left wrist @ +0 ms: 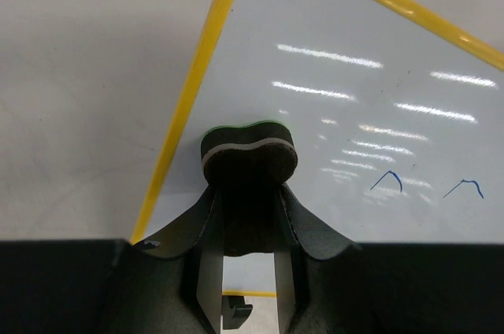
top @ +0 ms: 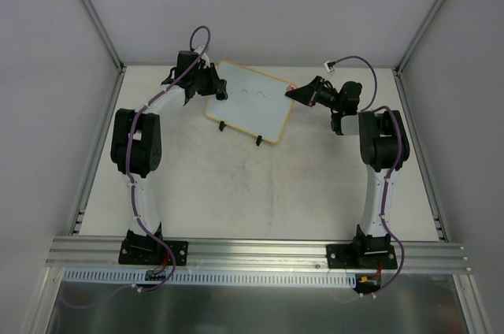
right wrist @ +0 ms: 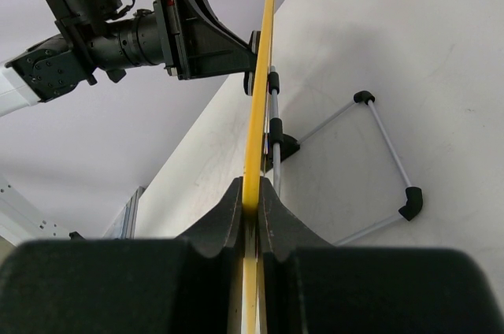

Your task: Erase the whiteboard

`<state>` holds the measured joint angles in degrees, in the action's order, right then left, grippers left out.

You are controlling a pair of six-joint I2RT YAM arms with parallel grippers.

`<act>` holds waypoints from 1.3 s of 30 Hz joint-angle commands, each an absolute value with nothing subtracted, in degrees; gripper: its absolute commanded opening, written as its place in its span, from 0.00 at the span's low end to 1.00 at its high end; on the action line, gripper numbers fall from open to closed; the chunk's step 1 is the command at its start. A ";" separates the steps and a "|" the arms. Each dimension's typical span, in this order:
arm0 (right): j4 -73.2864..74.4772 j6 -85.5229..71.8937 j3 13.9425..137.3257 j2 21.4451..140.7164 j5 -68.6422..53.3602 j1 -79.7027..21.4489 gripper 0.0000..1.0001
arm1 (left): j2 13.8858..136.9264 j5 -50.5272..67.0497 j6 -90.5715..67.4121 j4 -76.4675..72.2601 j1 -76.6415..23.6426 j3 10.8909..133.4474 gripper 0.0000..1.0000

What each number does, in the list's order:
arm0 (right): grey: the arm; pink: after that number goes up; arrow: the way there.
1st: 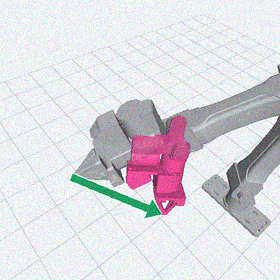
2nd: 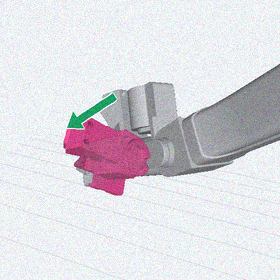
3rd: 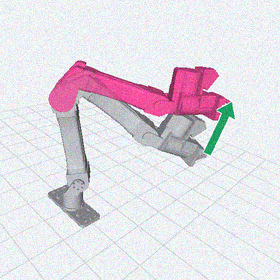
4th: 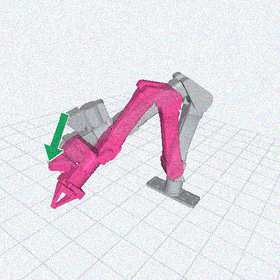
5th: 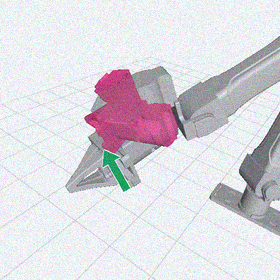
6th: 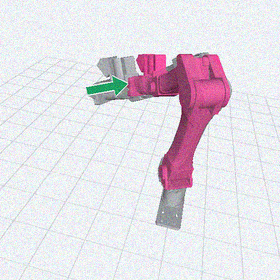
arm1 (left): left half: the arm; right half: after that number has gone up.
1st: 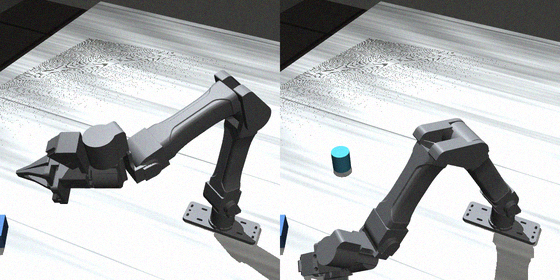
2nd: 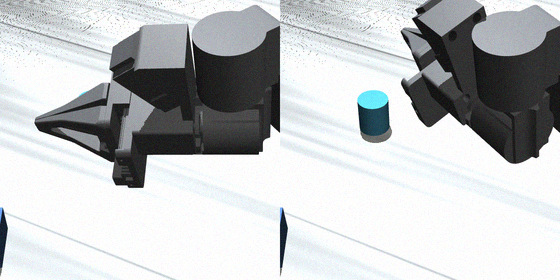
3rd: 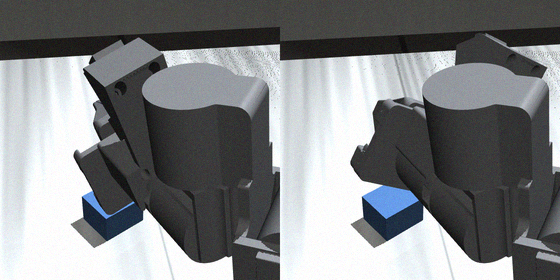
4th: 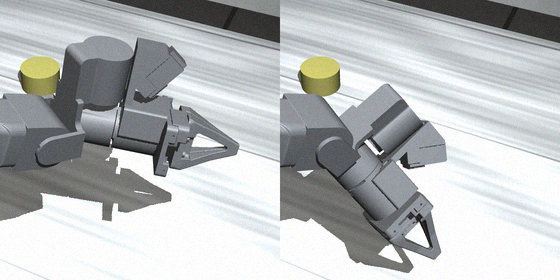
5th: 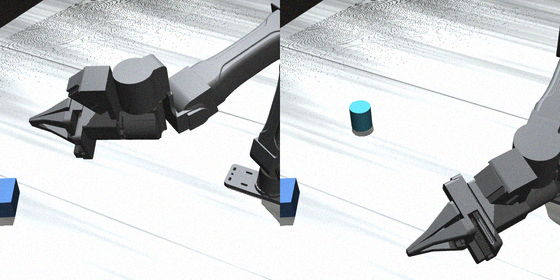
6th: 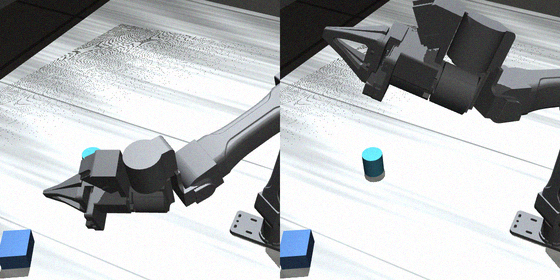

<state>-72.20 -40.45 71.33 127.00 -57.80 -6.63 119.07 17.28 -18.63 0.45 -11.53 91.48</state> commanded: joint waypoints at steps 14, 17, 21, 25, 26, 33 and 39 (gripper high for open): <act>-87.80 -42.19 71.72 122.78 -64.51 -8.35 0.00 | 124.18 16.70 -19.16 -0.26 -20.64 97.56 0.00; -87.80 -42.19 71.72 122.70 -64.51 -8.35 0.00 | 124.72 15.73 -19.33 -0.26 -23.28 98.52 0.00; -87.80 -42.10 71.72 122.70 -64.51 -8.35 0.00 | 124.98 16.08 -20.39 -0.26 -25.74 98.79 0.00; -87.80 -42.19 71.72 122.78 -64.51 -8.35 0.00 | 124.63 16.08 -21.09 -0.26 -27.77 98.17 0.00; -87.80 -42.10 71.72 122.78 -64.42 -8.35 0.00 | 124.63 16.00 -21.09 -0.26 -28.30 98.17 0.00; -87.80 -42.10 71.63 122.70 -64.51 -8.35 0.00 | 125.07 16.52 -21.88 -0.61 -30.50 98.35 0.00; -87.80 -42.10 71.46 122.52 -64.51 -8.35 0.00 | 124.37 14.68 -20.92 -0.70 -28.48 97.30 0.00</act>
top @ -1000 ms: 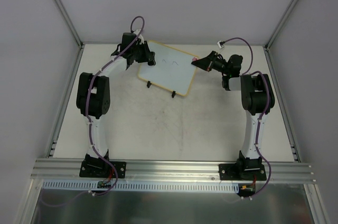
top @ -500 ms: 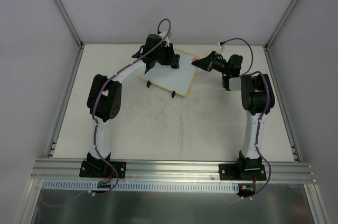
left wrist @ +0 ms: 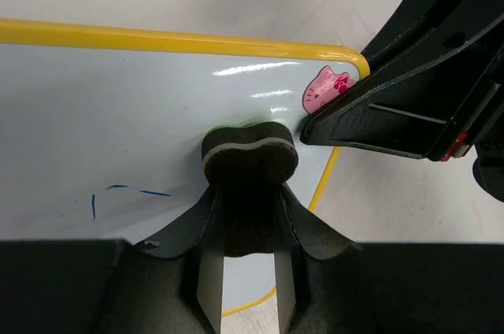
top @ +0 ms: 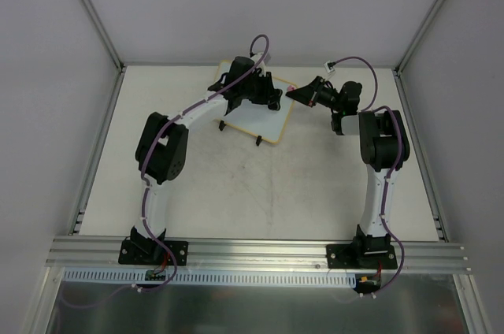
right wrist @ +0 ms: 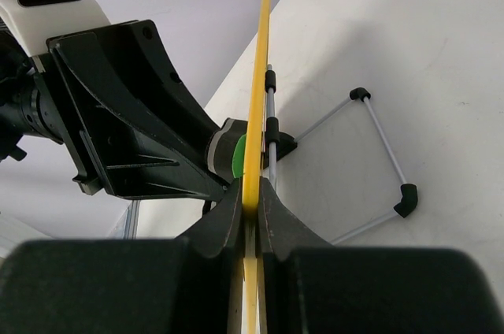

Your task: Erase the whiteboard

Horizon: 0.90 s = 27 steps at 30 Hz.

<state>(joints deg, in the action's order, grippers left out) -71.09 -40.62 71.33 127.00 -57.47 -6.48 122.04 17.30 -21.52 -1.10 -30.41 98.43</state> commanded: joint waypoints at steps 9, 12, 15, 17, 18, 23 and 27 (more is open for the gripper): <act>-87.80 -42.10 71.37 122.43 -64.60 -8.44 0.00 | 123.66 15.38 -19.16 -0.62 -19.26 95.36 0.00; -87.80 -42.10 71.37 122.43 -64.60 -8.44 0.00 | 123.75 15.82 -18.72 -0.53 -16.53 94.84 0.00; -87.80 -42.10 71.28 122.43 -64.60 -8.44 0.00 | 123.40 14.68 -17.76 -0.53 -14.86 93.79 0.00; -87.80 -42.10 71.28 122.26 -64.69 -8.35 0.00 | 123.40 14.06 -17.31 -0.53 -13.63 93.52 0.00; -87.80 -42.10 71.28 122.26 -64.69 -8.44 0.00 | 123.40 14.41 -17.31 -0.53 -13.36 93.25 0.00; -87.80 -42.10 71.37 122.52 -64.51 -8.44 0.00 | 123.05 16.52 -18.37 -0.62 -13.18 92.64 0.00; -87.80 -42.10 71.37 122.52 -64.60 -8.44 0.00 | 122.87 17.14 -19.33 -0.70 -14.50 92.20 0.00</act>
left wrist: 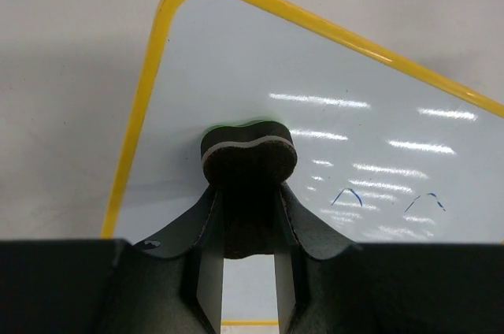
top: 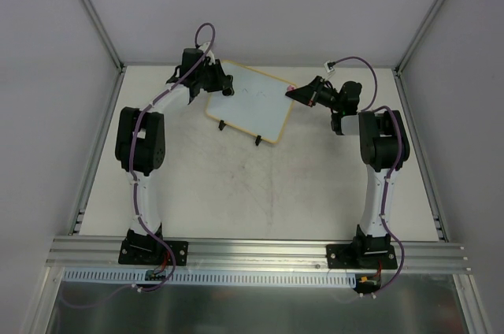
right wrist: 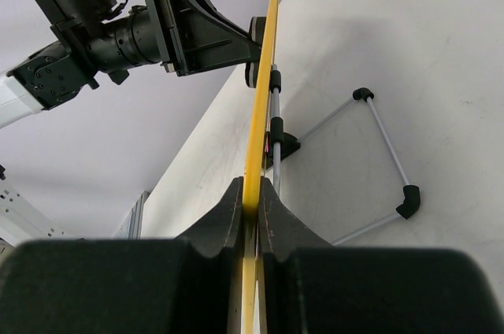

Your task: Erase the whiteboard

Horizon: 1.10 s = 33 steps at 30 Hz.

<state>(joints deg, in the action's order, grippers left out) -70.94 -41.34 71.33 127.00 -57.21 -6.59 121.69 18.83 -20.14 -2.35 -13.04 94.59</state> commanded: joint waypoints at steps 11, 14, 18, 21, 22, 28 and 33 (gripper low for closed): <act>-87.80 -42.19 71.28 122.34 -64.69 -8.44 0.00 | 123.66 16.52 -22.50 -2.98 -24.95 92.55 0.00; -87.80 -42.19 71.37 122.34 -64.78 -8.35 0.00 | 124.28 17.31 -23.64 -3.34 -26.36 93.08 0.00; -87.80 -42.19 71.45 122.34 -64.69 -8.35 0.00 | 124.63 18.02 -25.05 -4.39 -28.56 92.46 0.00; -87.80 -42.19 71.54 122.52 -64.69 -8.44 0.00 | 125.06 18.63 -25.49 -5.01 -29.18 92.02 0.00; -87.80 -42.10 71.46 122.43 -64.69 -8.44 0.00 | 125.16 18.46 -25.49 -5.18 -29.09 92.20 0.00; -87.80 -42.19 71.46 122.26 -64.78 -8.44 0.00 | 124.98 18.54 -25.05 -5.27 -26.02 91.50 0.00; -87.80 -42.19 71.46 122.26 -64.69 -8.35 0.00 | 124.28 18.19 -23.47 -5.19 -21.54 90.88 0.00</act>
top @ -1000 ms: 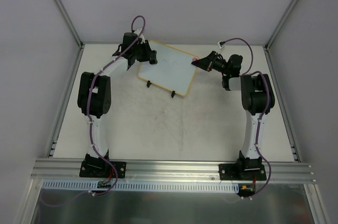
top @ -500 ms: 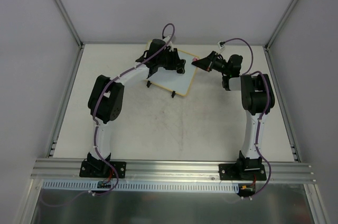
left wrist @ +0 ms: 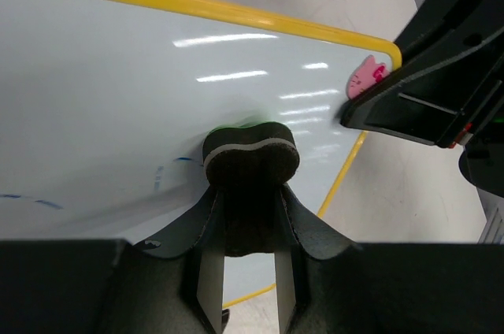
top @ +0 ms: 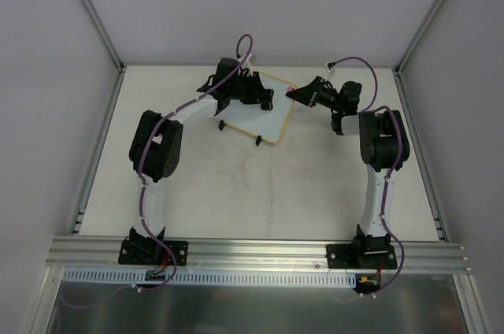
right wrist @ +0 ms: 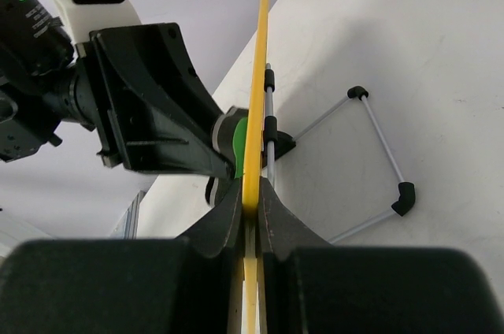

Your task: Erase the whiteboard

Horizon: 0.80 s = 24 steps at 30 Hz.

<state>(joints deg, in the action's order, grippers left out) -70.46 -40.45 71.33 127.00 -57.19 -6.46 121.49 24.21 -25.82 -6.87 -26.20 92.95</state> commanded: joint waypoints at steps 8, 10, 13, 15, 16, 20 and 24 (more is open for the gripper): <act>-87.80 -42.10 71.45 122.34 -64.78 -8.44 0.00 | 124.10 17.14 -21.01 -4.92 -16.18 88.95 0.00; -87.80 -42.19 71.46 122.34 -64.78 -8.35 0.00 | 124.01 15.74 -20.48 -4.48 -15.04 88.25 0.00; -87.80 -42.10 71.46 122.34 -64.77 -8.44 0.00 | 123.66 15.21 -20.04 -4.57 -13.37 86.93 0.00; -87.80 -42.19 71.45 122.34 -64.69 -8.44 0.00 | 123.49 14.94 -19.78 -4.57 -12.75 86.40 0.00; -87.80 -42.19 71.46 122.43 -64.69 -8.35 0.00 | 123.49 15.03 -19.78 -4.57 -12.57 86.22 0.00; -87.80 -42.19 71.37 122.43 -64.69 -8.44 0.00 | 123.49 16.69 -20.48 -4.66 -12.39 86.40 0.00; -87.80 -42.19 71.46 122.52 -64.78 -8.44 0.00 | 123.66 17.05 -21.09 -4.66 -14.23 87.18 0.00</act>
